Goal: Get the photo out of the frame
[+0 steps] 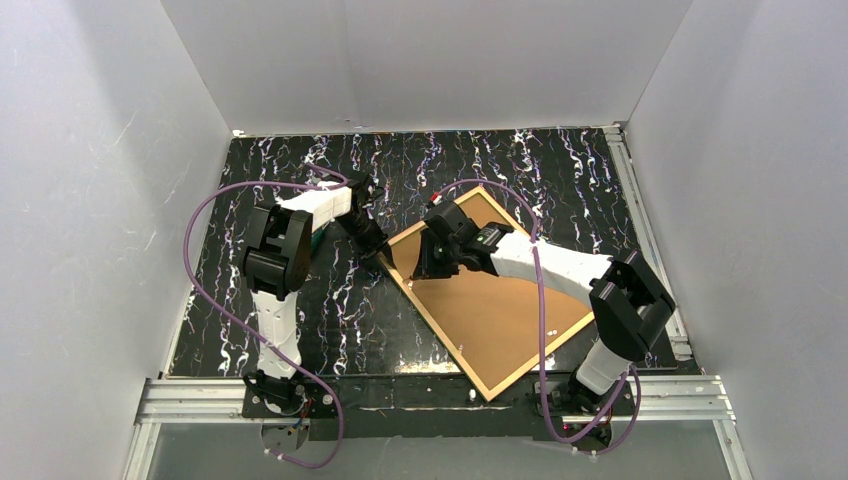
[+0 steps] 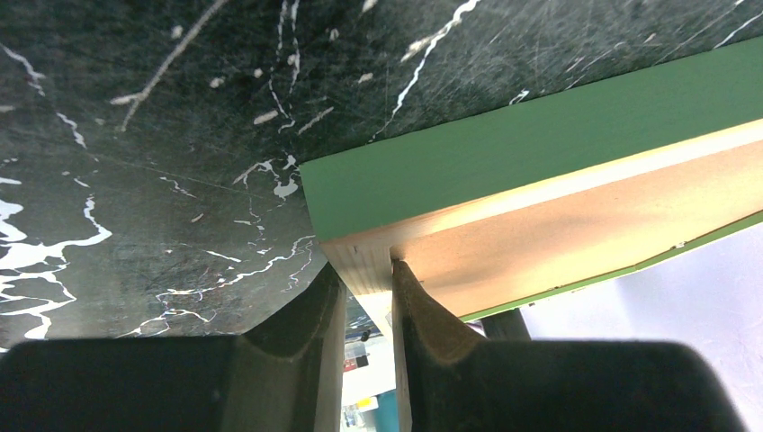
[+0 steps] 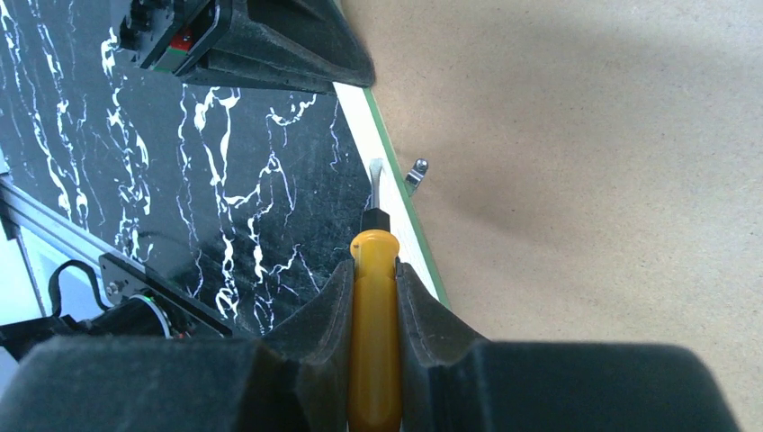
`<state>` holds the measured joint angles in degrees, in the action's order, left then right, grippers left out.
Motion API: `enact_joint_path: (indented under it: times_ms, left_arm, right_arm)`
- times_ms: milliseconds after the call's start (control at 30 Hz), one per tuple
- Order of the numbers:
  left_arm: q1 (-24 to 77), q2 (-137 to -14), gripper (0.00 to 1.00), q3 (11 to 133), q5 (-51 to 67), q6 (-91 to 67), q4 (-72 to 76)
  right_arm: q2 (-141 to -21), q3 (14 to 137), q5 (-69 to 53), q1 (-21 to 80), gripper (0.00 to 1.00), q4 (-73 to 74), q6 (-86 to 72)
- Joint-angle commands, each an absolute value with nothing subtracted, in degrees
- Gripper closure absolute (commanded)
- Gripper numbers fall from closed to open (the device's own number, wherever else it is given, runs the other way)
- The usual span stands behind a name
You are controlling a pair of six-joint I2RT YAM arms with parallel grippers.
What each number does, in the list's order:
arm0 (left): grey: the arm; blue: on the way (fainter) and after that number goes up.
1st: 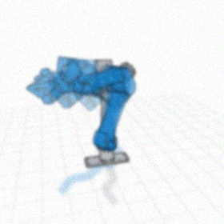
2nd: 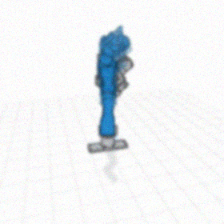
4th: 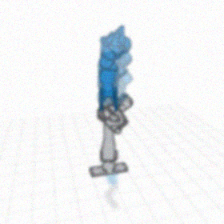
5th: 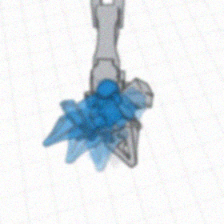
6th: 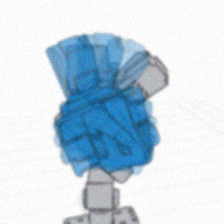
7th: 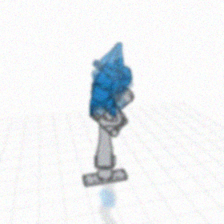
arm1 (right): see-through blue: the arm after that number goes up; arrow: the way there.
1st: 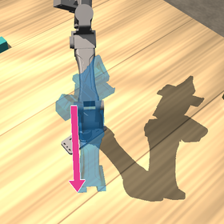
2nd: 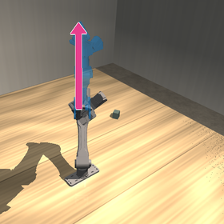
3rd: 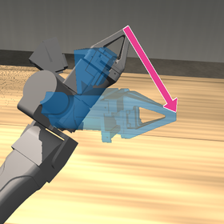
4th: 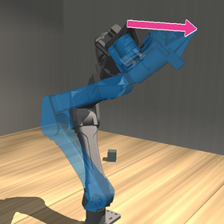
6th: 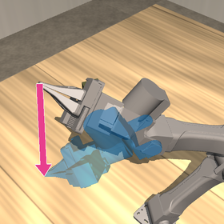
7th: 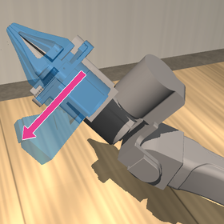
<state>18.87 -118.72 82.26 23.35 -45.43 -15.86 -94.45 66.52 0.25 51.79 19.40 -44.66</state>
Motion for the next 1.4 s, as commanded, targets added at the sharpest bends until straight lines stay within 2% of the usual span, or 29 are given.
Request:
enact_joint_path:
  times_ms: [0, 400, 933, 1367]
  left_arm:
    - [19.03, -120.88, 1.0, 81.17, 23.19, -43.64, -21.0]
    - [19.03, -120.96, 1.0, 81.04, 23.29, -43.78, -20.82]
    - [19.01, -120.95, 1.0, 81.03, 23.53, -43.95, -20.77]
    - [19.01, -121.14, 1.0, 81.18, 23.63, -44.07, -20.87]
  right_arm:
    - [-94.94, 66.56, -2.6, 51.64, 0.99, 16.69, -46.29]
    - [-92.57, 67.7, 2.1, 49.88, 0.99, 19.17, -44.78]
    - [-96.39, 66.14, -4.28, 49.53, 0.99, 15.91, -45.56]
    - [-92.91, 60.86, -2.56, 51.25, 0.99, 19.43, -48.34]
